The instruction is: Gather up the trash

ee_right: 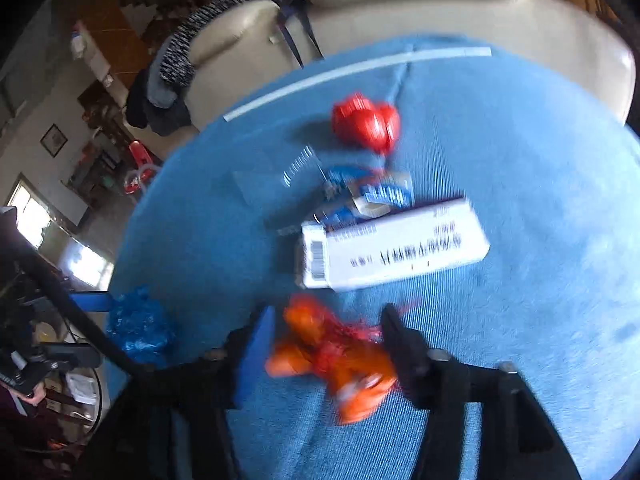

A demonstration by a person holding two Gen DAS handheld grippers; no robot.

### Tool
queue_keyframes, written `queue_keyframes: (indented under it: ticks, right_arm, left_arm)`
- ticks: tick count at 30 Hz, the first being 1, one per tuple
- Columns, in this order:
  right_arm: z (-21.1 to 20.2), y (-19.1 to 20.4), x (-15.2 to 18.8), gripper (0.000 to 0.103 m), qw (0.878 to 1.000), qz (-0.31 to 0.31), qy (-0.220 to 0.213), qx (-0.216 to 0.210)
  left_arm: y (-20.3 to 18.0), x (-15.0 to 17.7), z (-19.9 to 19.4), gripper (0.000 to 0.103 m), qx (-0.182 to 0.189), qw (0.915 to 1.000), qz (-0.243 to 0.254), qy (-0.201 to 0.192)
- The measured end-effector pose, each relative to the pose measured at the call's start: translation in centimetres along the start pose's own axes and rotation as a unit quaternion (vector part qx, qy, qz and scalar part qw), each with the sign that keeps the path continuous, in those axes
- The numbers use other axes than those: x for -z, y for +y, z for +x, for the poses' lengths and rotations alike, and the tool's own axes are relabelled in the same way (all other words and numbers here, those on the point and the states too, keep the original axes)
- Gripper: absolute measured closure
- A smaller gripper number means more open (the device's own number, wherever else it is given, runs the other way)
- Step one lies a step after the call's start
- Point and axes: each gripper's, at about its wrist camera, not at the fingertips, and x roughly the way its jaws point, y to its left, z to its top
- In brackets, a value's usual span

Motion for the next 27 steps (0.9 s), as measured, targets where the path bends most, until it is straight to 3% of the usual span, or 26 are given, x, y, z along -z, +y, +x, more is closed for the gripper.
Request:
queue_keyframes:
  ticks: [1, 6, 9, 11, 17, 20, 21, 23, 24, 25, 27]
  right_arm:
    - [0.3, -0.3, 0.5, 0.063, 1.0, 0.012, 0.015, -0.018]
    - [-1.9, 1.2, 4.8, 0.063, 0.995, 0.01, 0.047, -0.084]
    - [-3.8, 1.8, 5.4, 0.062, 0.999, 0.001, 0.014, -0.04]
    - [-4.1, 1.2, 4.6, 0.051, 1.0, 0.026, -0.003, -0.009]
    - [-2.0, 0.2, 3.8, 0.049, 0.988, 0.15, 0.012, -0.04]
    - [-1.2, 0.6, 3.5, 0.049, 0.983, 0.184, 0.002, -0.012]
    - [-0.8, 0.7, 3.3, 0.049, 0.982, 0.19, 0.002, 0.004]
    - [-0.4, 1.4, 2.6, 0.066, 0.982, 0.184, -0.005, 0.03]
    - [-0.1, 1.7, 2.4, 0.067, 0.983, 0.18, -0.003, 0.04]
    - [0.2, 2.0, 2.2, 0.075, 0.984, 0.173, -0.007, 0.044]
    - [0.3, 2.9, 2.2, 0.076, 0.987, 0.151, -0.006, 0.051]
  left_arm:
    - [0.1, 0.3, -0.1, 0.034, 0.0, 1.0, -0.001, 0.0]
    - [2.0, 2.5, -0.5, 0.034, -0.001, 0.9996, -0.029, 0.002]
    - [2.3, 2.7, 0.1, 0.034, -0.002, 0.9983, -0.058, 0.01]
    - [2.0, 2.4, 0.1, 0.034, 0.0, 0.9974, -0.072, 0.003]
    - [1.2, 2.3, 0.5, 0.033, -0.005, 0.9942, -0.107, -0.008]
    - [1.5, 2.4, 1.5, 0.033, -0.01, 0.9912, -0.132, 0.006]
    - [1.7, 2.5, 1.8, 0.033, -0.004, 0.9897, -0.143, 0.01]
    - [2.0, 2.5, 2.5, 0.033, -0.003, 0.9865, -0.163, 0.009]
    - [2.1, 2.4, 2.9, 0.033, -0.01, 0.9855, -0.169, 0.01]
    - [2.1, 2.3, 3.2, 0.033, -0.016, 0.985, -0.172, 0.009]
    - [2.1, 2.1, 3.8, 0.033, -0.027, 0.9842, -0.175, 0.003]
